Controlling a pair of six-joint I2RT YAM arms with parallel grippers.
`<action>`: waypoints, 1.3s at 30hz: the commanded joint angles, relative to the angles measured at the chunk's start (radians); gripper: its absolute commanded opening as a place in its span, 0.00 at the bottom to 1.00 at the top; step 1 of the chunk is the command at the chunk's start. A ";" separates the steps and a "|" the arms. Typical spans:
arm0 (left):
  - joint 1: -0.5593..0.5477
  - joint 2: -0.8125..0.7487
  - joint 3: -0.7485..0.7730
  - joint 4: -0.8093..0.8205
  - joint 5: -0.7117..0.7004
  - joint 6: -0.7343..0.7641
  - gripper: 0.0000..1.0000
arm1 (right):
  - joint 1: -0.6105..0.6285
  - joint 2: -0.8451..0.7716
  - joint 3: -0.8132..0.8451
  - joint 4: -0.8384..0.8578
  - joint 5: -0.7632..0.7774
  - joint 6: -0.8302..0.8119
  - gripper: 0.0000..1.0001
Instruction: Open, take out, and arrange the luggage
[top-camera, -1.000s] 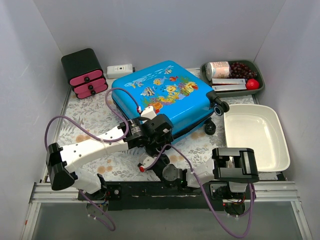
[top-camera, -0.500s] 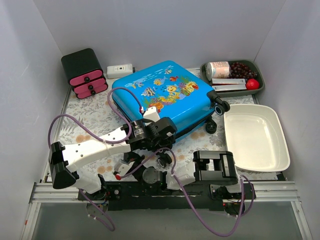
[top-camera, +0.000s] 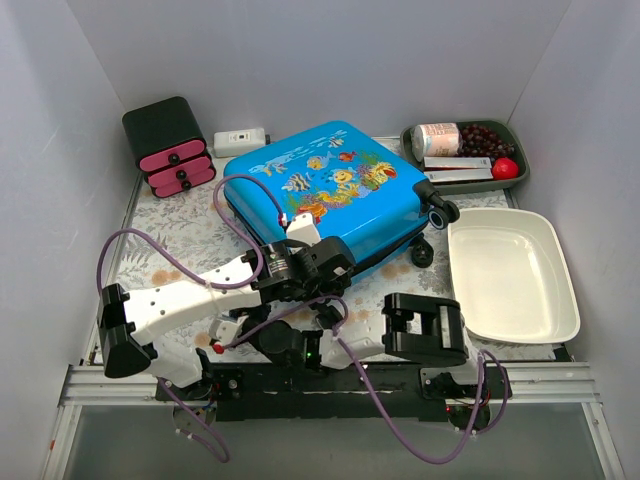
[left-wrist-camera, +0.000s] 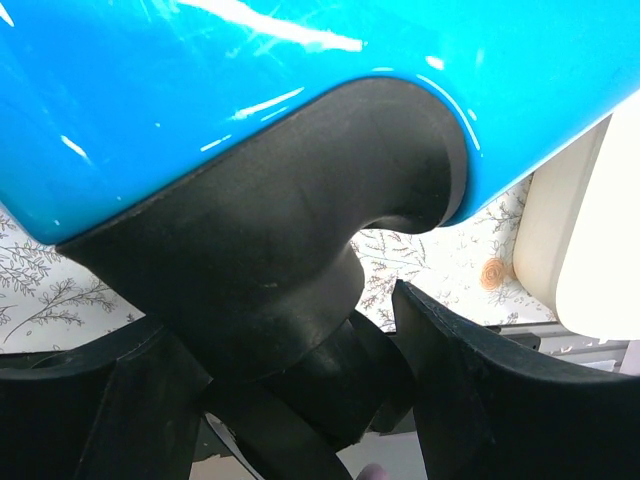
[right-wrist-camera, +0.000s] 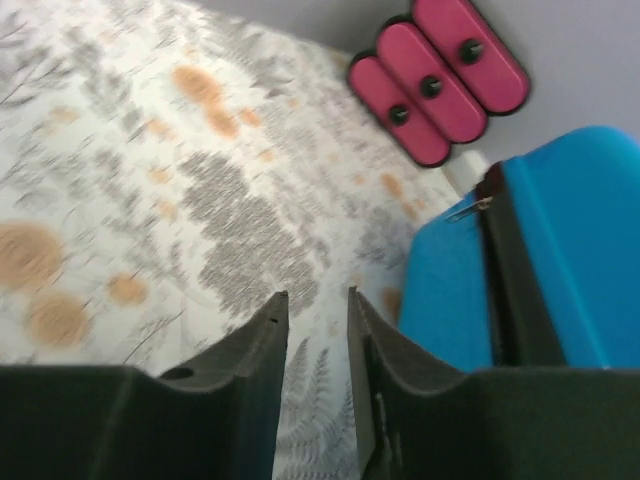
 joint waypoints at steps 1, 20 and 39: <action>-0.056 -0.106 0.071 0.305 -0.038 -0.207 0.00 | 0.026 -0.133 -0.054 -0.262 -0.220 0.166 0.47; -0.055 -0.199 -0.019 0.158 -0.156 -0.139 0.00 | 0.147 -0.434 -0.479 -0.402 -0.403 0.480 0.80; 0.075 -0.429 -0.312 -0.373 -0.231 -0.633 0.00 | 0.076 -0.941 -0.682 -0.667 -0.255 0.801 0.87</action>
